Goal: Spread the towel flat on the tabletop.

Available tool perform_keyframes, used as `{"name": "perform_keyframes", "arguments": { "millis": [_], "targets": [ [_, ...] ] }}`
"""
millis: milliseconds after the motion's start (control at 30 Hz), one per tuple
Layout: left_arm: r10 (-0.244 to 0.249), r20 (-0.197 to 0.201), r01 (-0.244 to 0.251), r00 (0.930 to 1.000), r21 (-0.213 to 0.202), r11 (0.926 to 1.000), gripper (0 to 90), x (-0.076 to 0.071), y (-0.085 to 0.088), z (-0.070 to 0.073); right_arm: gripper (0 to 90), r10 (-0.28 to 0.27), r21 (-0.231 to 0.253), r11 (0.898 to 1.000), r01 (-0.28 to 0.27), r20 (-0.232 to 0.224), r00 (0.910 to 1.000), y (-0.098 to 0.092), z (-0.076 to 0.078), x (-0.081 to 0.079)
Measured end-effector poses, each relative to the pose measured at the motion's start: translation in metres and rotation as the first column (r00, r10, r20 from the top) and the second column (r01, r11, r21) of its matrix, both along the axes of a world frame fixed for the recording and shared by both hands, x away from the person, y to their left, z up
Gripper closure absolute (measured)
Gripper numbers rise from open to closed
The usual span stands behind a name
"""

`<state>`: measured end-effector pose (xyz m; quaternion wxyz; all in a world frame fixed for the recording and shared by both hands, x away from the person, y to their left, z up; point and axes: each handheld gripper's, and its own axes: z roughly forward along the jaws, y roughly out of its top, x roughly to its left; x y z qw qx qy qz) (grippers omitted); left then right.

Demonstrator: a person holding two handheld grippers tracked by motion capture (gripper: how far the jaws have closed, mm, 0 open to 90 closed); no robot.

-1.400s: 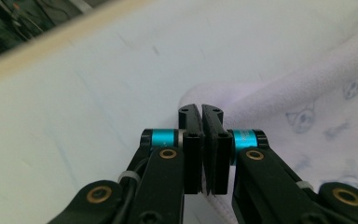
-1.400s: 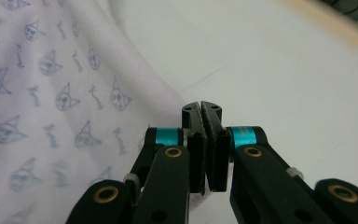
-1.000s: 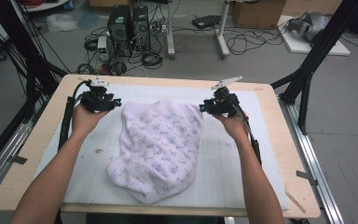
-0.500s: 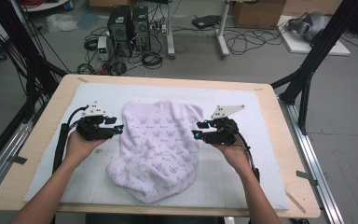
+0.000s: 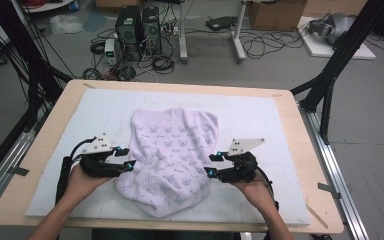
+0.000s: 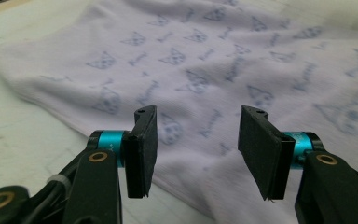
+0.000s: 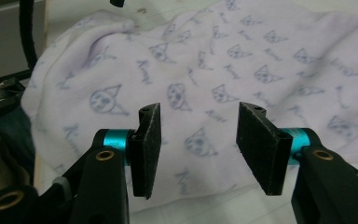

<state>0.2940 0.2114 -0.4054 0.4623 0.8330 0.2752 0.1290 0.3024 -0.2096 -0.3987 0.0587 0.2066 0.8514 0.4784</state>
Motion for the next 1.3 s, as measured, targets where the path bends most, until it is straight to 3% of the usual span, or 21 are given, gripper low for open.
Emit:
{"name": "perform_keyframes", "arguments": {
  "millis": [100, 233, 333, 400, 500, 633, 767, 867, 1000, 1067, 1133, 1300],
  "targets": [
    [-0.056, -0.020, 0.057, 0.9982, 0.008, 0.9984, 45.3, -0.011, -0.003, -0.005, 50.0, 0.019, -0.006, 1.000, -0.019, -0.023, 0.9996, 0.001, -0.011, -0.009],
    [-0.096, -0.036, 0.097, 0.9947, 0.041, 0.9944, 46.5, -0.018, -0.007, -0.011, 51.7, 0.062, -0.060, 0.996, -0.065, -0.062, 0.9962, 0.009, -0.025, -0.018],
    [-0.147, -0.063, 0.151, 0.9872, 0.070, 0.9861, 60.0, -0.020, -0.012, -0.020, 56.4, 0.086, -0.104, 0.990, -0.095, -0.090, 0.9922, 0.018, -0.035, -0.019],
    [-0.176, -0.074, 0.183, 0.9816, 0.090, 0.9791, 69.6, -0.022, -0.017, -0.025, 65.9, 0.107, -0.137, 0.983, -0.120, -0.099, 0.9893, 0.025, -0.040, -0.019],
    [-0.181, -0.073, 0.187, 0.9807, 0.084, 0.9787, 82.2, -0.022, -0.017, -0.026, 85.2, 0.141, -0.157, 0.975, -0.158, -0.110, 0.9838, 0.032, -0.042, -0.019],
    [-0.136, -0.054, 0.140, 0.9892, 0.082, 0.9867, 86.9, -0.020, -0.009, -0.018, 88.5, 0.143, -0.148, 0.977, -0.156, -0.096, 0.9851, 0.032, -0.034, -0.017],
    [-0.082, -0.030, 0.083, 0.9962, 0.032, 0.9961, 87.2, -0.013, 0.003, -0.002, 88.7, 0.109, -0.104, 0.988, -0.112, -0.041, 0.9932, 0.024, -0.012, -0.006],
    [-0.028, -0.010, 0.029, 0.9995, 0.021, 0.9994, 87.2, -0.003, 0.009, 0.009, 89.0, 0.074, -0.063, 0.995, -0.075, -0.010, 0.9972, 0.022, 0.006, 0.007],
    [0.053, 0.004, -0.053, 0.9986, 0.007, 0.9986, 87.2, 0.019, 0.010, 0.014, 89.0, 0.035, -0.103, 0.994, -0.032, 0.026, 0.9990, 0.029, 0.017, 0.026],
    [0.099, -0.012, -0.098, 0.9950, 0.025, 0.9948, 87.2, 0.036, 0.008, 0.008, 89.0, 0.001, -0.122, 0.993, 0.001, 0.017, 0.9999, 0.032, 0.011, 0.042],
    [0.138, -0.033, -0.137, 0.9899, 0.037, 0.9899, 87.2, 0.051, 0.006, -0.002, 89.0, -0.043, -0.138, 0.990, 0.039, -0.026, 0.9987, 0.032, -0.001, 0.060],
    [0.210, -0.089, -0.204, 0.9736, 0.075, 0.9761, 87.3, 0.076, 0.005, -0.028, 89.9, -0.112, -0.159, 0.983, 0.092, -0.123, 0.9861, 0.030, -0.034, 0.091]
  ]
}}
